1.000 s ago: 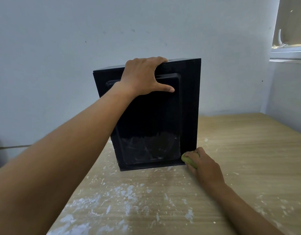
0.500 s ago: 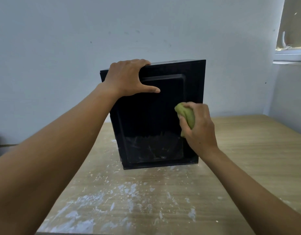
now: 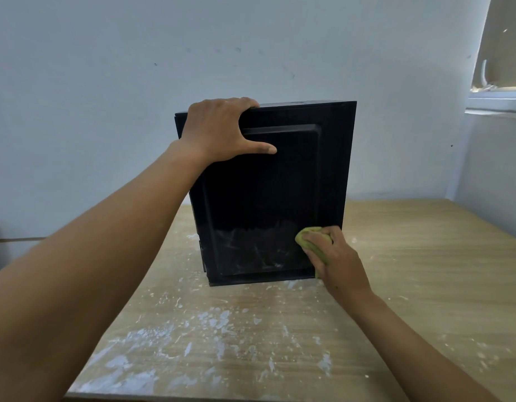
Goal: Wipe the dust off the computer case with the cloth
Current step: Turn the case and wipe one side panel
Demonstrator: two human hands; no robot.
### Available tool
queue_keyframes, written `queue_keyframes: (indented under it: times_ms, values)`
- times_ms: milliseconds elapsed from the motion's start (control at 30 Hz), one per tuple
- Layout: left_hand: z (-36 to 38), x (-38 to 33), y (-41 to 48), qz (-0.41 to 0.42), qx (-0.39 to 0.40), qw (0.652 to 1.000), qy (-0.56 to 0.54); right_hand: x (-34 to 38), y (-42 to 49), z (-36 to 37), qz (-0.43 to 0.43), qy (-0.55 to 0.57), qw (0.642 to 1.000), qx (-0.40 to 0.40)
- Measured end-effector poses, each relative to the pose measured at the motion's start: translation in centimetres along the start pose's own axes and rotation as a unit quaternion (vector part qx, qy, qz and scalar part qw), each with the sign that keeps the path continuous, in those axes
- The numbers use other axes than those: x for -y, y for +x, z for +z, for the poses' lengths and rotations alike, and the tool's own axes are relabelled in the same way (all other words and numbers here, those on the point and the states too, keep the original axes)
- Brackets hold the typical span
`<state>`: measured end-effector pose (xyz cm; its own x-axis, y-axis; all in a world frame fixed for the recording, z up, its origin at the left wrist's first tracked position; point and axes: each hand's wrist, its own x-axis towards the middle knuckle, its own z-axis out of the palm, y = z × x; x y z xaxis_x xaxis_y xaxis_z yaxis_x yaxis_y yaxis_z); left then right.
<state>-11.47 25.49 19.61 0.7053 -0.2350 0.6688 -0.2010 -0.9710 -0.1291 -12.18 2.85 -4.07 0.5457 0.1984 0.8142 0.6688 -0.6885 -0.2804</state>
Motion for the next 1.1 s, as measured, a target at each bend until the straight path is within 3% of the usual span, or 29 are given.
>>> queue_keyframes:
  times_ms: [467,733,900,1100]
  values:
    - [0.1,0.2,0.0,-0.002,-0.004,1.000,0.001,-2.0,-3.8,2.2,0.051,0.036,0.993,0.098]
    - [0.0,0.1,-0.1,0.001,-0.002,1.000,0.000,0.5,0.9,-0.3,0.007,0.019,1.000,0.013]
    - [0.0,0.1,-0.2,0.001,-0.003,1.000,-0.004,2.1,5.7,-1.7,0.024,0.017,0.997,-0.072]
    - [0.1,0.1,-0.2,0.005,-0.004,1.000,-0.001,2.6,6.7,-1.7,0.034,0.014,0.996,-0.087]
